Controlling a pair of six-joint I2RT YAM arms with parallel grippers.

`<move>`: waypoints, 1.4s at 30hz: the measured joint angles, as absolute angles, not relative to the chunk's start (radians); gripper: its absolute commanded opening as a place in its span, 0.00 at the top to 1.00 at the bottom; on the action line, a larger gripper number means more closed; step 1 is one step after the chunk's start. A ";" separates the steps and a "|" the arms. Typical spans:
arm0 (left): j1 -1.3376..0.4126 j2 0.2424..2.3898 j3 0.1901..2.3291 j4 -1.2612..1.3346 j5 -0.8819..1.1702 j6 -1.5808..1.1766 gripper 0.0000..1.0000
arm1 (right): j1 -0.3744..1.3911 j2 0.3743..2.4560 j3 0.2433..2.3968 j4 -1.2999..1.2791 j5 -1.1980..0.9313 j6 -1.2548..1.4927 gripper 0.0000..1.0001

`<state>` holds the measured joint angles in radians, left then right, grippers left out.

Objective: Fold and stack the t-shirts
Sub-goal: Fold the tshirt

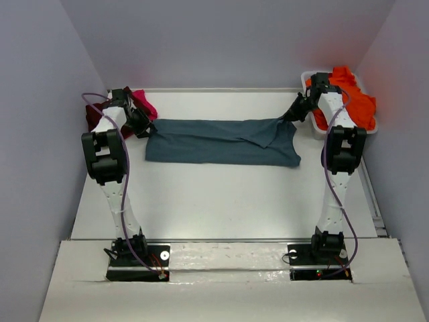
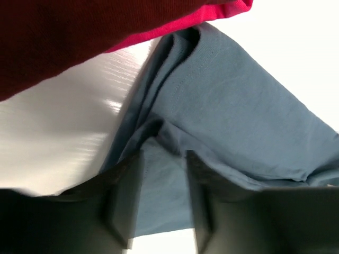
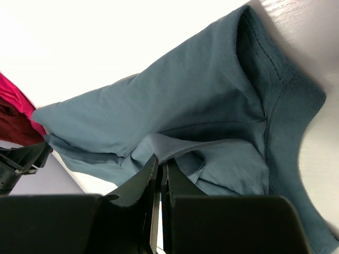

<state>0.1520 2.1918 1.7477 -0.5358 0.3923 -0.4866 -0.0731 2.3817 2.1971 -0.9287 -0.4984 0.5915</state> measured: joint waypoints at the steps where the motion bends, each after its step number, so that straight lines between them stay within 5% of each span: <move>1: 0.152 2.192 1.748 -0.535 0.386 -0.485 0.37 | -0.073 2.382 2.197 -0.928 -0.499 0.591 0.93; 4: 0.151 2.192 1.748 -0.535 0.366 -0.488 0.30 | -0.073 2.383 2.197 -0.920 -0.505 0.591 0.93; 13: 0.128 2.180 1.748 -0.540 0.272 -0.480 0.30 | -0.073 2.383 2.197 -0.903 -0.512 0.591 0.90; 18: 0.033 2.136 1.787 -0.582 0.207 -0.434 0.30 | -0.073 2.383 2.197 -0.889 -0.513 0.593 0.50; 23: -0.104 2.068 1.802 -0.593 0.198 -0.400 0.31 | -0.073 2.383 2.197 -0.873 -0.512 0.594 0.33; 42: -0.308 2.055 1.853 -0.645 0.236 -0.363 0.33 | -0.066 2.206 1.863 -0.792 -0.513 0.558 0.41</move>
